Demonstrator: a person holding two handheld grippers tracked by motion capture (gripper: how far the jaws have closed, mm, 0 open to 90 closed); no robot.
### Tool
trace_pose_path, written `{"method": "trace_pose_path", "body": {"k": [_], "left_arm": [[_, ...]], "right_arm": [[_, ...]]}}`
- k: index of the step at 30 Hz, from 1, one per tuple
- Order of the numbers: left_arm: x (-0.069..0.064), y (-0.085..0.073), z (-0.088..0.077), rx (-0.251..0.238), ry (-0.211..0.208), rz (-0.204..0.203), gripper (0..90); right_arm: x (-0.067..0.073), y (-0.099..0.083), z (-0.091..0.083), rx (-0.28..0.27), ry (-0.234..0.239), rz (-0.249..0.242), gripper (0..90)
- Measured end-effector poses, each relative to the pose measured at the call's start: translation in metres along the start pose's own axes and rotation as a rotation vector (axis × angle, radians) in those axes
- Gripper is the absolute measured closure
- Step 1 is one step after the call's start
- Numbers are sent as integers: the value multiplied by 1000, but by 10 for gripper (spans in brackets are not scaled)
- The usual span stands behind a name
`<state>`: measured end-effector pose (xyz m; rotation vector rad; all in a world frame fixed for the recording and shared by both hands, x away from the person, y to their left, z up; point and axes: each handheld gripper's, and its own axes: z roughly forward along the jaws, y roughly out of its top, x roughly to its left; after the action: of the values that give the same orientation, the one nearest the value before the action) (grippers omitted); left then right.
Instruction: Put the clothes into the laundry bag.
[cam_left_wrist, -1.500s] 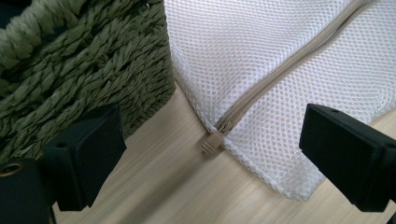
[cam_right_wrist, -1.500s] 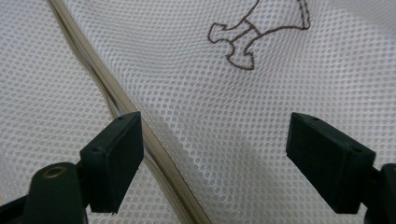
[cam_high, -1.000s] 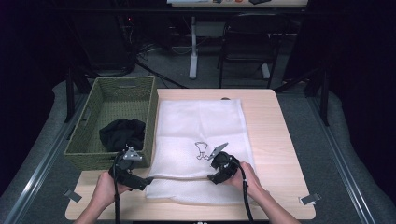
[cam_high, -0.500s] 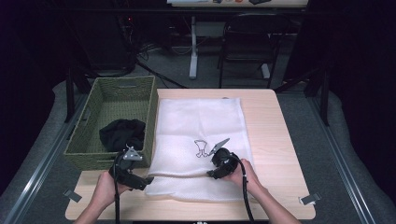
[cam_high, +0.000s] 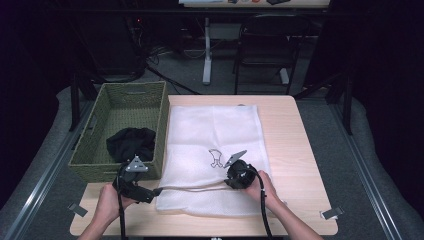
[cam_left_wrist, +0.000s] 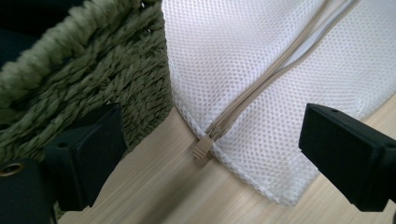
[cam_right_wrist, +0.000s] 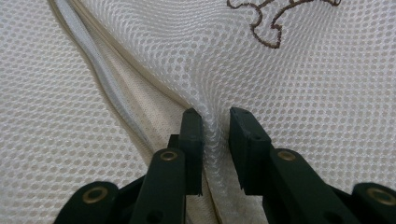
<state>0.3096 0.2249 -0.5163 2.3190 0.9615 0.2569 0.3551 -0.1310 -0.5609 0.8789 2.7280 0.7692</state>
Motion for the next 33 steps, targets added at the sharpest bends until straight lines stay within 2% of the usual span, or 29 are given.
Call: {"method": "trace_pose_path", "body": {"k": [2,5,8,15,19,24,33], "left_arm": [[0,-1,-2,-17,1,-5,65],[0,-1,-7,-22,-13,-8,37],[-3,0,-11,-23,-32,-11,27],[-7,3,-27,-48,-77,14,10],[-7,9,-38,-62,-73,18,38],[1,21,-51,-82,-78,21,25],[25,35,-69,-78,-38,38,1]], "right_arm": [[1,1,0,0,-13,-9,815],[3,2,1,0,-35,-12,850],[4,4,-1,6,-38,-23,858],[7,8,-11,-17,-43,-30,860],[6,10,-21,-49,-47,-44,860],[5,11,-28,-69,-45,-42,860],[5,12,-31,-72,-56,-51,861]]}}
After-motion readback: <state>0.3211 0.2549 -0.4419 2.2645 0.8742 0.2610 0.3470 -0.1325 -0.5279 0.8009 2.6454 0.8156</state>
